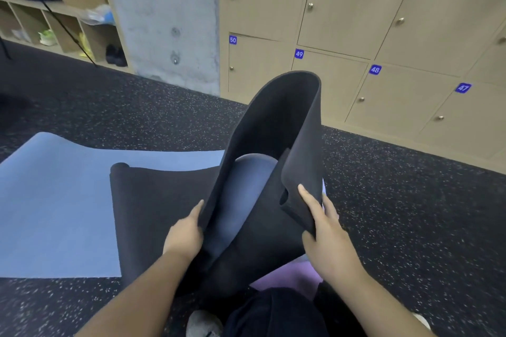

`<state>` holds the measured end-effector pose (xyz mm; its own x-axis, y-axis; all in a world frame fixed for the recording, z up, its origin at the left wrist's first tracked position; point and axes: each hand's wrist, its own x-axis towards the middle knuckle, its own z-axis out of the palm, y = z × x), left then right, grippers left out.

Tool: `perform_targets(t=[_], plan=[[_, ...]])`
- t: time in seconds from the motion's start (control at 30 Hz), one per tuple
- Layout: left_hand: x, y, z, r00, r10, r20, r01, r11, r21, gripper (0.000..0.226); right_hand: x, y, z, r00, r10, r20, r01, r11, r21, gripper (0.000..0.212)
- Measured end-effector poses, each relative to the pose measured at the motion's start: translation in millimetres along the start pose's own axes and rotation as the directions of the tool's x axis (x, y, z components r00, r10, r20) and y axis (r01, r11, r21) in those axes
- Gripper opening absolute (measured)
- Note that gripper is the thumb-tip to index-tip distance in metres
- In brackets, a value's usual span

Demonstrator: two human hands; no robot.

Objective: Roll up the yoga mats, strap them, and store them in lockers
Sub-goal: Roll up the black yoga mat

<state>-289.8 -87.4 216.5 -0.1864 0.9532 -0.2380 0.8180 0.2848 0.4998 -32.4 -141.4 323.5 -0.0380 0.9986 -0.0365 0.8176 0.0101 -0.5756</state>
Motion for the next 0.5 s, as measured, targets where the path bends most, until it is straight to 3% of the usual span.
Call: perform_targets(t=[0.17, 0.33, 0.5], plan=[[15, 45, -67, 0.949, 0.048, -0.311, -0.093, 0.987, -0.13, 0.061, 1, 8, -5, 0.993, -0.047, -0.11, 0.078, 0.953, 0.293, 0.086], [25, 127, -131, 0.784, 0.133, -0.606, -0.286, 0.945, -0.161, 0.053, 23, 28, 2, 0.982, 0.064, -0.18, 0.058, 0.797, 0.601, 0.091], [41, 219, -157, 0.637, 0.235, -0.734, -0.454, 0.884, -0.11, 0.052, 44, 43, 10, 0.99, 0.052, -0.129, 0.049, 0.736, 0.675, 0.089]])
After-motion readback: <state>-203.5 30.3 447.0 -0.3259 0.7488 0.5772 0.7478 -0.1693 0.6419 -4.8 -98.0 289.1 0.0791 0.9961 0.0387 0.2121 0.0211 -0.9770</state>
